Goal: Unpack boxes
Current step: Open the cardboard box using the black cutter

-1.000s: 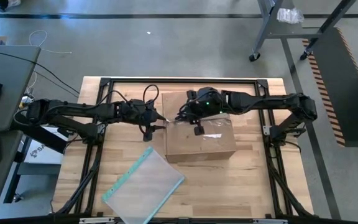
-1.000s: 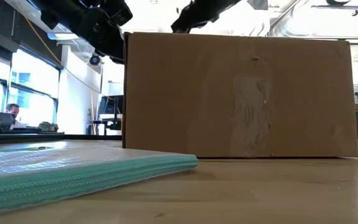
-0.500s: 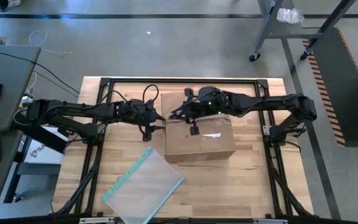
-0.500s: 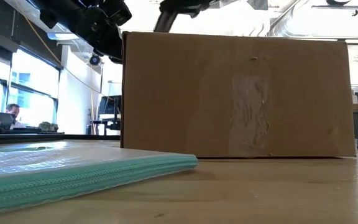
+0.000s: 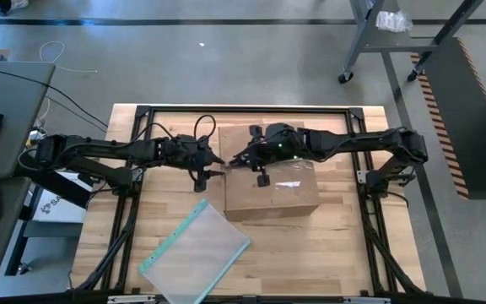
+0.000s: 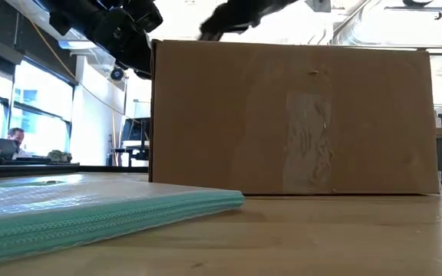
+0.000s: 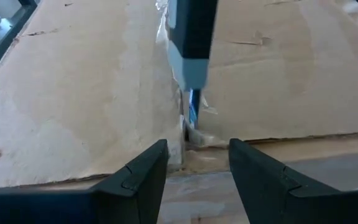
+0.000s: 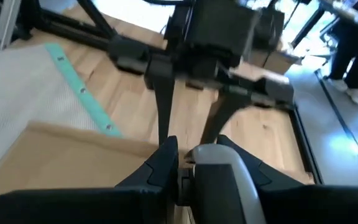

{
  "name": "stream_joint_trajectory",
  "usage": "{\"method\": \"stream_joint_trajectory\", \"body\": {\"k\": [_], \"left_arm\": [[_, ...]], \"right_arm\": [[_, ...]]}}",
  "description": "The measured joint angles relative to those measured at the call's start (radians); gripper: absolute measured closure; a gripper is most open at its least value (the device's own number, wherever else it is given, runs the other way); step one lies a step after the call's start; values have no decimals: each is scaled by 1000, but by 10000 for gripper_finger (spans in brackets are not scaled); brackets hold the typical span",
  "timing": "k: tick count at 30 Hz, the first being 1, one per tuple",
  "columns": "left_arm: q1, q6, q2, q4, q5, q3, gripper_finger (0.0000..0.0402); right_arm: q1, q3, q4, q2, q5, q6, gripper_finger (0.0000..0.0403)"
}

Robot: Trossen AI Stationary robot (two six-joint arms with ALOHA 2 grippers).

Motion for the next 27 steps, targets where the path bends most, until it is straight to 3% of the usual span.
{"method": "stream_joint_trajectory", "body": {"k": [17,27], "left_arm": [[-1,0,0,-1,-9,1,243],[-1,-5,-1,-6,-18,1,243]], "right_arm": [[24,-6,-489,-240,143,124,331],[86,-3,-911,-470,285,403,331]]}}
